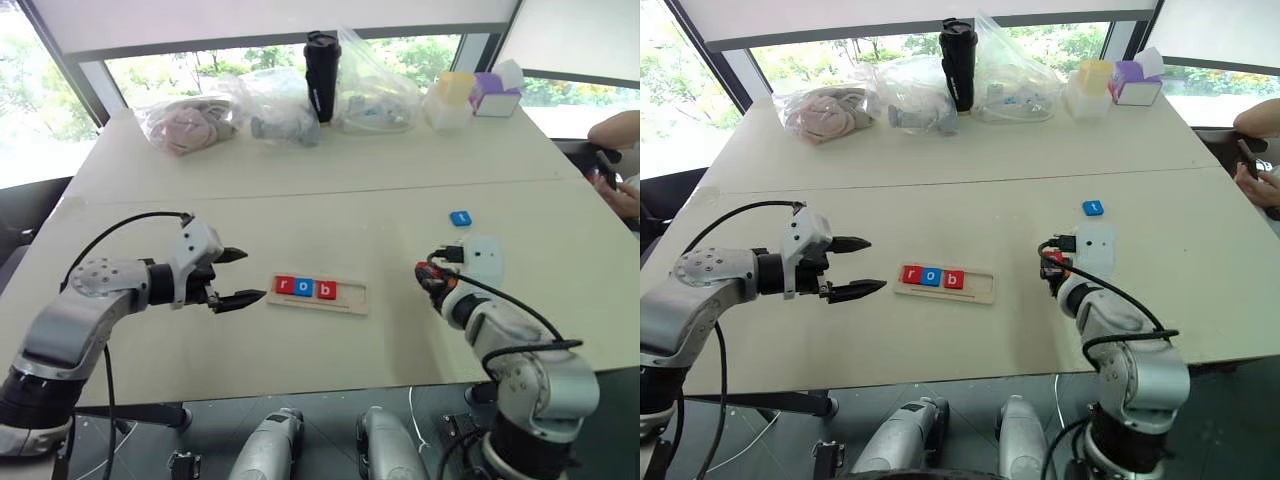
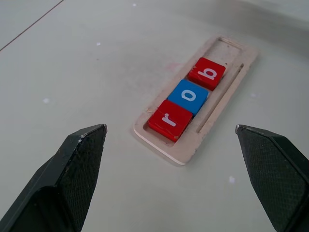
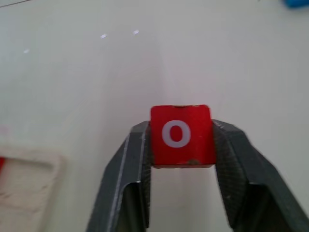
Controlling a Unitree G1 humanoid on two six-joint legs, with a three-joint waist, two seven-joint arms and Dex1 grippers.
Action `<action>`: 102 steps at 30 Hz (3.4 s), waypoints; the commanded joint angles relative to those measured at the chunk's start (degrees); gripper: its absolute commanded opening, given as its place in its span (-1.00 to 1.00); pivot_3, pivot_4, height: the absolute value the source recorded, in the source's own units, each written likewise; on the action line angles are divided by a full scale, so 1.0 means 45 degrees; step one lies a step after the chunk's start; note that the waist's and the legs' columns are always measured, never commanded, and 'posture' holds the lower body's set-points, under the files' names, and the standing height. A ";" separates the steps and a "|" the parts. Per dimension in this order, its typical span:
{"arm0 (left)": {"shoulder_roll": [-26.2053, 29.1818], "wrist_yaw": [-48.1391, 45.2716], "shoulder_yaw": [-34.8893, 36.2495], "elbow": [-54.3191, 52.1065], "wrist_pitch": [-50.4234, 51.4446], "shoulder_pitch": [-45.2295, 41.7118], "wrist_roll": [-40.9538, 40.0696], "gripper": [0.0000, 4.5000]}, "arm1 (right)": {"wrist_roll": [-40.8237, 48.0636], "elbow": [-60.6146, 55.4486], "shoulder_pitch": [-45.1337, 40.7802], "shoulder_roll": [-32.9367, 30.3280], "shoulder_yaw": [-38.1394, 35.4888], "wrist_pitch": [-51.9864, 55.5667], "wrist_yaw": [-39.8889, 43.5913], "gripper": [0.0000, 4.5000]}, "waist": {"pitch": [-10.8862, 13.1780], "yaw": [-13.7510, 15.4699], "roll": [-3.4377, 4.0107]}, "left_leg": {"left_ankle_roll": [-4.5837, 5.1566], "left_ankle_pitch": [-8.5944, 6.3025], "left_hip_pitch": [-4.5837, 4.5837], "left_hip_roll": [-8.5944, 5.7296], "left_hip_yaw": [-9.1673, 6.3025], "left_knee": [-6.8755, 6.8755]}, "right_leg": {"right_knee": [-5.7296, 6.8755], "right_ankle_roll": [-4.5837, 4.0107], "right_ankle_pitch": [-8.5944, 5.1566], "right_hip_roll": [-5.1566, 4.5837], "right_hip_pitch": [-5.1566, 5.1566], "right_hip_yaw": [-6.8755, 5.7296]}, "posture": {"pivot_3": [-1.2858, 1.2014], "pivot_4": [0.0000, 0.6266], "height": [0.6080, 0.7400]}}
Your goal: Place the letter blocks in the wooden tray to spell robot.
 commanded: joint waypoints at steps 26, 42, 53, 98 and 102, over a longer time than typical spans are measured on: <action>0.0616 -0.3255 -0.0676 -0.0381 -0.0040 -0.1363 -0.0807 1.00 | 0.1718 0.5688 0.3843 -0.9328 -0.0013 -1.2265 1.1872 0.97 | 0.0013 -0.0141 -0.0025 | 0.0065 -0.0039 0.0045 0.0017 0.0023 -0.0001 | -0.0197 0.0090 -0.0004 0.0003 0.0170 -0.0038 | 0.03 -0.52 1.00; 0.0587 -0.3810 -0.1277 -0.0278 -0.0647 -0.1750 -0.0141 1.00 | 0.1127 0.9445 0.1746 -0.9861 0.1870 -1.5276 1.3358 0.61 | 0.0014 0.0045 -0.0026 | 0.0073 -0.0044 0.0029 0.0004 0.0008 0.0006 | -0.0201 0.0026 0.0011 -0.0014 0.0164 -0.0033 | 0.03 -0.52 1.00; 0.0645 -0.3594 -0.1102 0.0095 -0.0860 -0.1730 0.0101 1.00 | 0.0854 1.0119 0.0868 -0.9932 0.2469 -1.5885 1.3699 -0.48 | 0.0014 -0.0020 -0.0025 | 0.0073 -0.0044 0.0030 0.0004 0.0008 0.0008 | -0.0197 0.0047 0.0024 -0.0011 0.0161 -0.0032 | 0.03 -0.52 1.00; 0.0372 -0.2085 -0.0838 -0.0945 -0.0720 -0.0484 0.0161 1.00 | -0.0783 0.9864 -0.4057 -0.7670 0.7294 -1.2921 1.3742 -0.48 | 0.0014 -0.0047 -0.0025 | 0.0070 -0.0042 0.0022 -0.0001 0.0003 0.0003 | -0.0179 0.0067 0.0040 -0.0005 0.0127 -0.0027 | 0.03 -0.52 1.00; 0.0282 -0.2090 -0.0891 -0.0748 -0.0801 -0.0537 0.0242 1.00 | -0.0760 0.9587 -0.4091 -0.7388 0.7313 -1.2625 1.3542 -0.48 | 0.0014 -0.0042 -0.0025 | 0.0069 -0.0042 0.0022 -0.0002 0.0004 0.0003 | -0.0179 0.0068 0.0041 -0.0005 0.0128 -0.0027 | 0.03 -0.52 1.00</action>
